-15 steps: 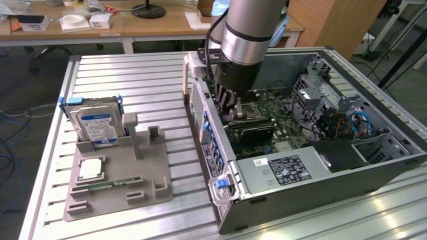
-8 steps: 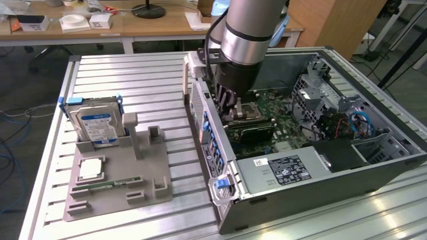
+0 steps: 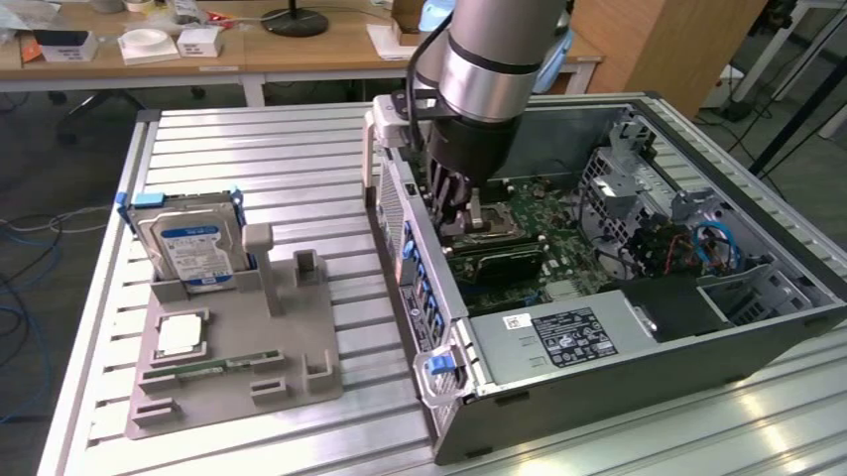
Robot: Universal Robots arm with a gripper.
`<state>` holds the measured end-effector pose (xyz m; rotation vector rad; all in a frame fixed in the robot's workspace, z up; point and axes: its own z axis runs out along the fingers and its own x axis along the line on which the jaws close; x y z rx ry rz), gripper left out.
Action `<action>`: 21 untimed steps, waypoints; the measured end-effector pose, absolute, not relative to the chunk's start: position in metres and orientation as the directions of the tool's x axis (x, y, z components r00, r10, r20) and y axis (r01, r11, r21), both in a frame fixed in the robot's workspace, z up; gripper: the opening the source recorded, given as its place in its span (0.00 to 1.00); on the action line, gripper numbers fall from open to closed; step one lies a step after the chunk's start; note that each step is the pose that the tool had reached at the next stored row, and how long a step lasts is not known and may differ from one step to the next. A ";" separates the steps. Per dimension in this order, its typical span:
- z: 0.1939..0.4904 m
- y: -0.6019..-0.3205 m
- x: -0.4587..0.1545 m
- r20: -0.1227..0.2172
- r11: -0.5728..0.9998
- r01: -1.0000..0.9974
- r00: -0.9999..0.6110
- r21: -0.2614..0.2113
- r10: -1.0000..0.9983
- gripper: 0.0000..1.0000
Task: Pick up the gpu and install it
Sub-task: 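Press down on the gpu until it lock into place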
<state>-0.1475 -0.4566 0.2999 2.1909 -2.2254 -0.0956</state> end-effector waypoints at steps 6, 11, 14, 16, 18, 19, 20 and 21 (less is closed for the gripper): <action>0.299 -0.457 -0.152 -0.030 0.014 -0.998 -0.016 0.056 -0.999 0.11; 0.295 -0.457 -0.152 -0.028 0.015 -0.999 -0.016 0.050 -0.999 0.11; 0.301 -0.457 -0.150 -0.035 0.014 -0.999 -0.016 0.047 -0.999 0.11; 0.307 -0.457 -0.147 -0.035 0.015 -0.999 -0.016 0.048 -0.999 0.11; 0.309 -0.457 -0.140 -0.037 0.015 -0.999 -0.016 0.048 -0.999 0.11; 0.309 -0.457 -0.135 -0.037 0.015 -0.999 -0.016 0.048 -0.999 0.11; 0.309 -0.457 -0.131 -0.037 0.014 -0.999 -0.016 0.048 -0.999 0.11; 0.309 -0.457 -0.126 -0.038 0.014 -0.999 -0.016 0.047 -0.999 0.11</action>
